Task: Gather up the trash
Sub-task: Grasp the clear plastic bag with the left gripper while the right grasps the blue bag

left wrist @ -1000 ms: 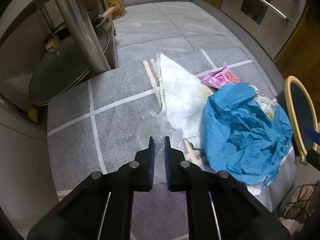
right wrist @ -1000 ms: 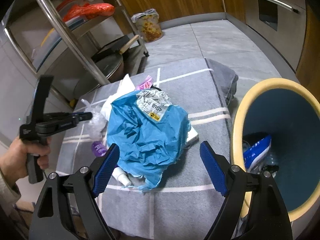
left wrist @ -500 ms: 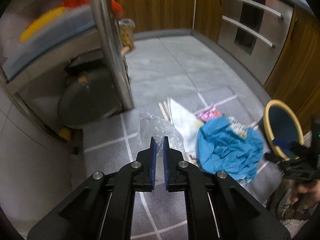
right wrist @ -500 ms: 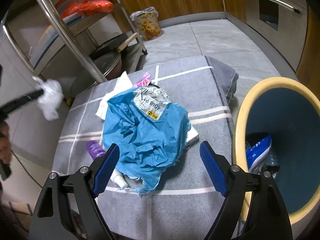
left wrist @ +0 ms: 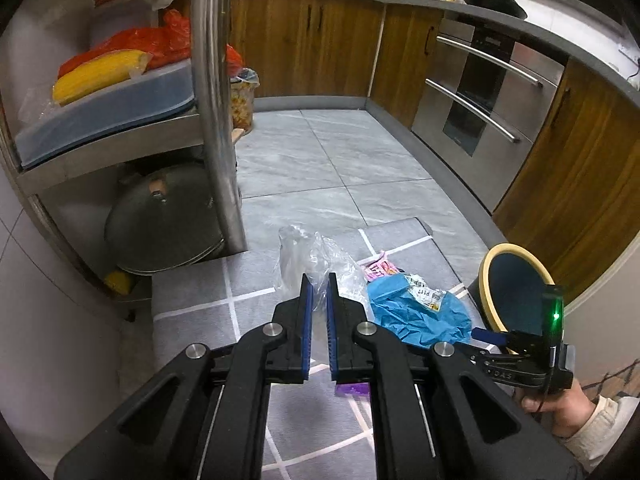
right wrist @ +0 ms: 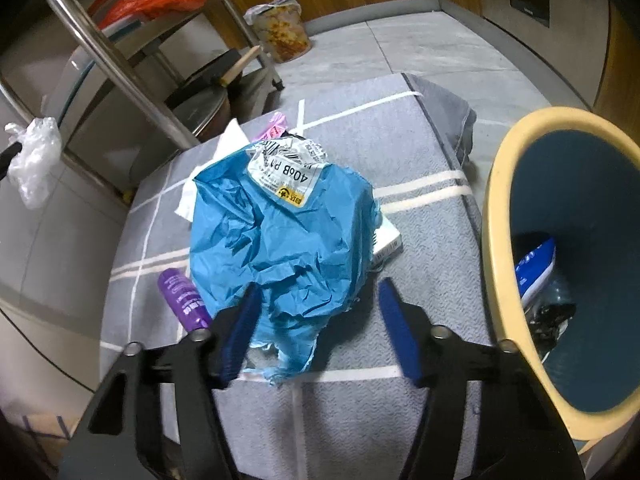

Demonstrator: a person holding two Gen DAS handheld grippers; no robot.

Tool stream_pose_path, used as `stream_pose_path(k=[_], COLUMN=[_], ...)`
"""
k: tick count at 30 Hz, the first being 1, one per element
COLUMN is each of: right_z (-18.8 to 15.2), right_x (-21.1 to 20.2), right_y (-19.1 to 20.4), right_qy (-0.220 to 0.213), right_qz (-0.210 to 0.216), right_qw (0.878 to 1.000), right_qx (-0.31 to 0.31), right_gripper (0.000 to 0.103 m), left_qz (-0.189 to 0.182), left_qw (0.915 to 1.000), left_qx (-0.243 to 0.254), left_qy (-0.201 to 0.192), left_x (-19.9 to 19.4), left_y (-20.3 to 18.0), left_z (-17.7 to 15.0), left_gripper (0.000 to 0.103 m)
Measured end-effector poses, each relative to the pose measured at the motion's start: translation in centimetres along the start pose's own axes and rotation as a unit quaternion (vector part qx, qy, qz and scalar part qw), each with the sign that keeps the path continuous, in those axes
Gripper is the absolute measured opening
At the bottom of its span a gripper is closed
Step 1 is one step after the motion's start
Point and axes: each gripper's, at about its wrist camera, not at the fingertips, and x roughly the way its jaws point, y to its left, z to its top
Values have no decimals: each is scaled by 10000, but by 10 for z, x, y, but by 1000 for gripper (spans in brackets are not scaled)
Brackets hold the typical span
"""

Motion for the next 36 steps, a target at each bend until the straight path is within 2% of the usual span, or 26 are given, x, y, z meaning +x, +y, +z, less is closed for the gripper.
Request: stream_pose_path(k=[2, 5, 6, 11, 12, 15, 23, 36], right_z=[0, -1, -2, -2, -1, 3, 13, 14], right_x=[-1, 2, 3, -10, -14, -32, -71, -113], right_y=[4, 9, 10, 15, 16, 20, 18, 11], right_qy=[-25, 65, 89, -95, -134, -349, -793, -1185], right_qz=[-59, -54, -10, 157, 212, 489, 907, 775], right_qw=[9999, 9996, 9993, 9986, 9984, 9971, 9920, 9890], right_qx=[-88, -283, -350, -491, -498, -467, -373, -431], right_gripper=[52, 22, 17, 9, 2, 2, 2, 2], left_qz=[-25, -37, -34, -58, -73, -108, -199, -397], left_qw=[10000, 10000, 10000, 10000, 10000, 9999, 9997, 9987], left_qx=[-10, -8, -5, 9, 21, 25, 97, 313], left_qy=[23, 43, 43, 29, 19, -10, -96, -104], left_x=[2, 3, 3, 4, 4, 3, 1, 3], left_y=[-1, -4, -4, -8, -9, -12, -22, -50], left_z=[-1, -2, -2, 0, 1, 2, 8, 14], left_gripper=[6, 6, 6, 6, 6, 6, 6, 6])
